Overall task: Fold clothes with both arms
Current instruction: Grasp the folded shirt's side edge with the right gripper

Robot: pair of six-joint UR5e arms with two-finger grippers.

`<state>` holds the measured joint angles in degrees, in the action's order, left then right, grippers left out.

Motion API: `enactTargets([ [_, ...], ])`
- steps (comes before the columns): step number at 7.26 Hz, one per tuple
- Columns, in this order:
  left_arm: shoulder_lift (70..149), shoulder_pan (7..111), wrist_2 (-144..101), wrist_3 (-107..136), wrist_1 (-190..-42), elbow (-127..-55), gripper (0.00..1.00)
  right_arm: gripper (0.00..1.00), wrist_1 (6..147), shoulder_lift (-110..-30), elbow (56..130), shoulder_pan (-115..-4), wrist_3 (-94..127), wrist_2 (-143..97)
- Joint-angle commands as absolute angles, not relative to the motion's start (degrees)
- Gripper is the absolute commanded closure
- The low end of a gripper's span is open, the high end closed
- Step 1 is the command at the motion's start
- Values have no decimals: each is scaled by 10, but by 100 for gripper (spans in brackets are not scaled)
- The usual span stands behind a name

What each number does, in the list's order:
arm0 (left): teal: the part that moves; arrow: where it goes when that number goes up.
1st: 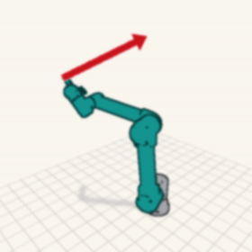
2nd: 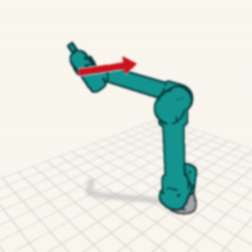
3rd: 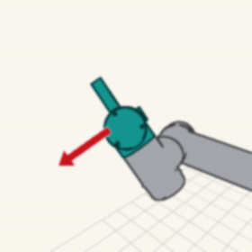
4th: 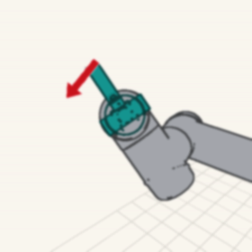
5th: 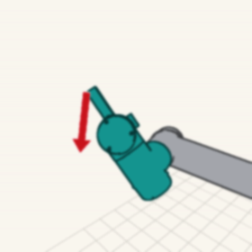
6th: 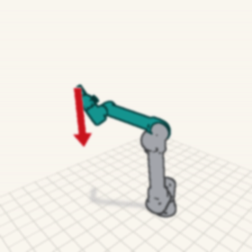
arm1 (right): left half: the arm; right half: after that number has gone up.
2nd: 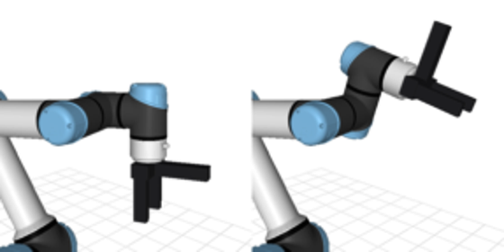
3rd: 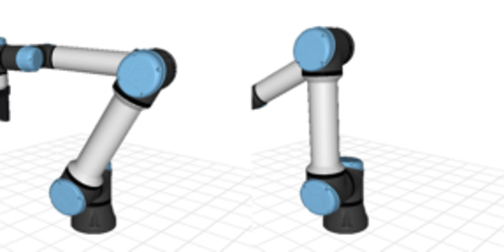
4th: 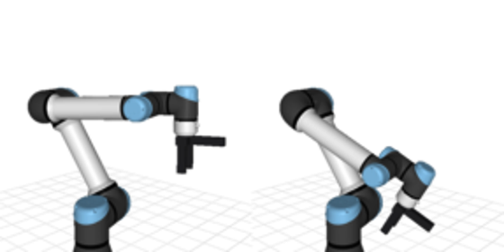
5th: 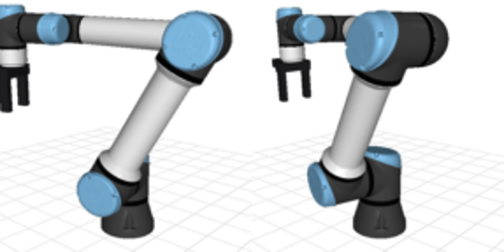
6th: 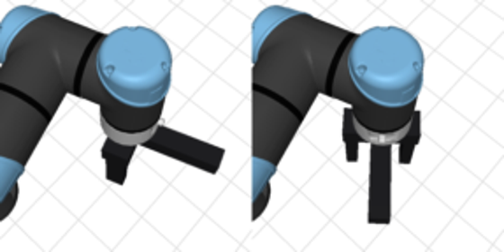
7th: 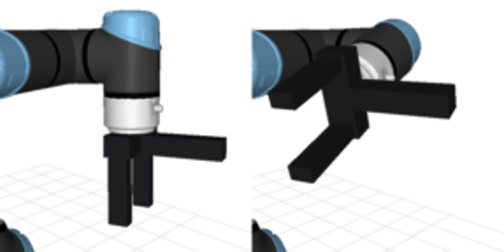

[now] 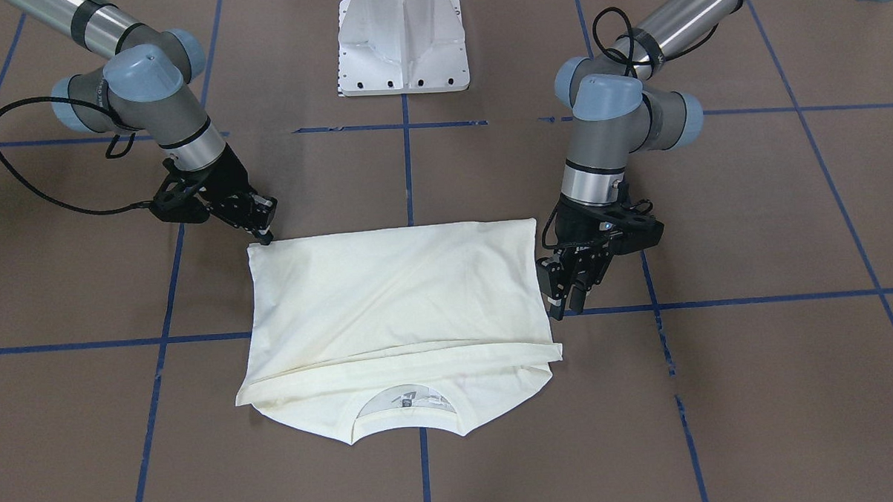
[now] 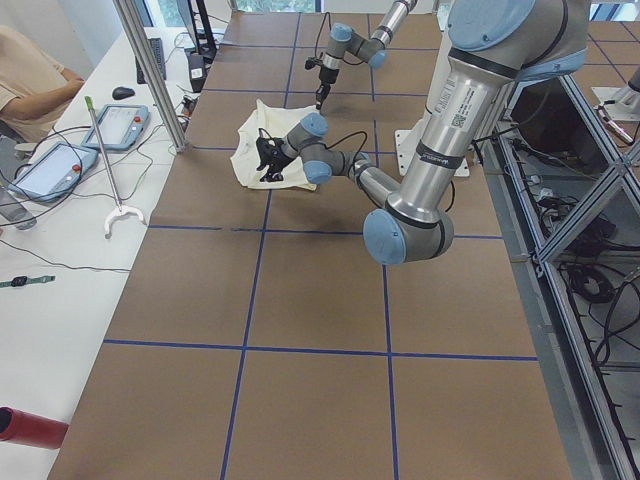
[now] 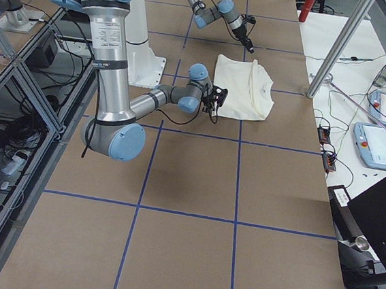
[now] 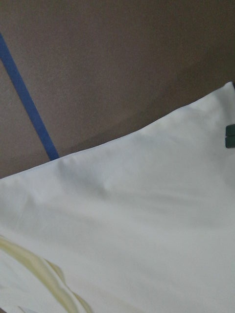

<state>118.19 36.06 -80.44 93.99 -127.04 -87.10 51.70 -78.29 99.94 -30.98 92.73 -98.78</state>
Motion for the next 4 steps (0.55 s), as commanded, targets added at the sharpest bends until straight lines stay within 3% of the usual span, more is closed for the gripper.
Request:
enactTargets([
  [1, 1181, 355, -795, 941, -1270, -870, 52, 61, 517, -782, 1000, -310, 946, -976],
  [2, 1180, 351, -795, 941, -1267, -869, 52, 52, 518, -782, 999, -310, 955, -956],
  [4, 1181, 346, -787, 942, -1267, -867, 52, 47, 523, -785, 994, -309, 955, -929],
])
